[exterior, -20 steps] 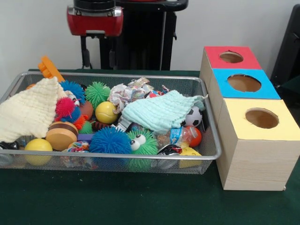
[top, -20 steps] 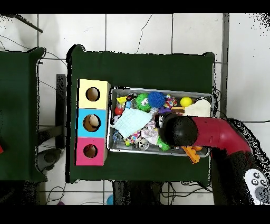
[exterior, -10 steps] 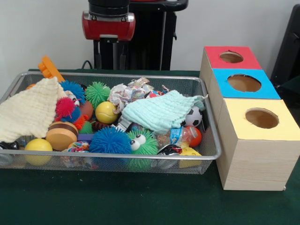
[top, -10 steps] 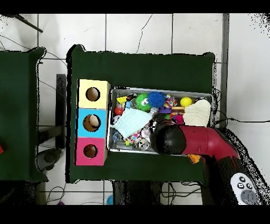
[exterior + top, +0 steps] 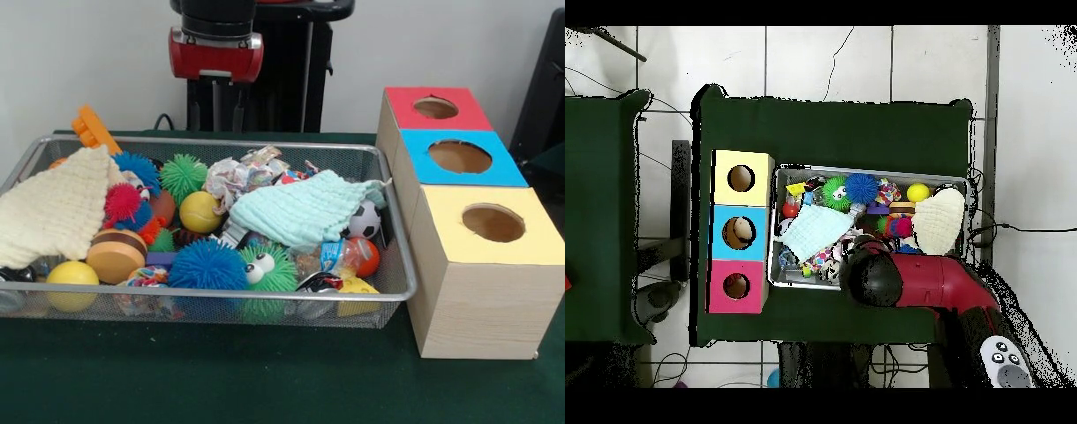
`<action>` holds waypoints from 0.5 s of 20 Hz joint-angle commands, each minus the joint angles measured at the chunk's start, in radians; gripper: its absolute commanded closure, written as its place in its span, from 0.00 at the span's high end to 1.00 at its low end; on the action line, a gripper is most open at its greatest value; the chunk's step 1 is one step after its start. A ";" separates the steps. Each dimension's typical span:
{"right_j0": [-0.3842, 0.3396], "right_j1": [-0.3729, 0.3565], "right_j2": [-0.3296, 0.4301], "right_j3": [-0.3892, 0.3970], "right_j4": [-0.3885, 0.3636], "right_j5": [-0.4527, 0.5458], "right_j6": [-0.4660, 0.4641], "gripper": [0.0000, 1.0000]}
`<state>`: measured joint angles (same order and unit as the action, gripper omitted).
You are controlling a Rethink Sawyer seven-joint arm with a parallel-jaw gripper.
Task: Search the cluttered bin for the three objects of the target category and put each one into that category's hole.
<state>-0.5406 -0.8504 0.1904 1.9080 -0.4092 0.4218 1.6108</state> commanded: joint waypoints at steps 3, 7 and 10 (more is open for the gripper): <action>0.113 0.068 -0.100 0.067 0.055 -0.119 0.296 1.00; 0.179 0.073 -0.133 0.054 0.111 -0.109 0.321 1.00; 0.220 0.088 -0.151 0.031 0.150 -0.101 0.324 1.00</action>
<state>-0.3786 -0.8079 0.0810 1.9091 -0.3395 0.3447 1.6372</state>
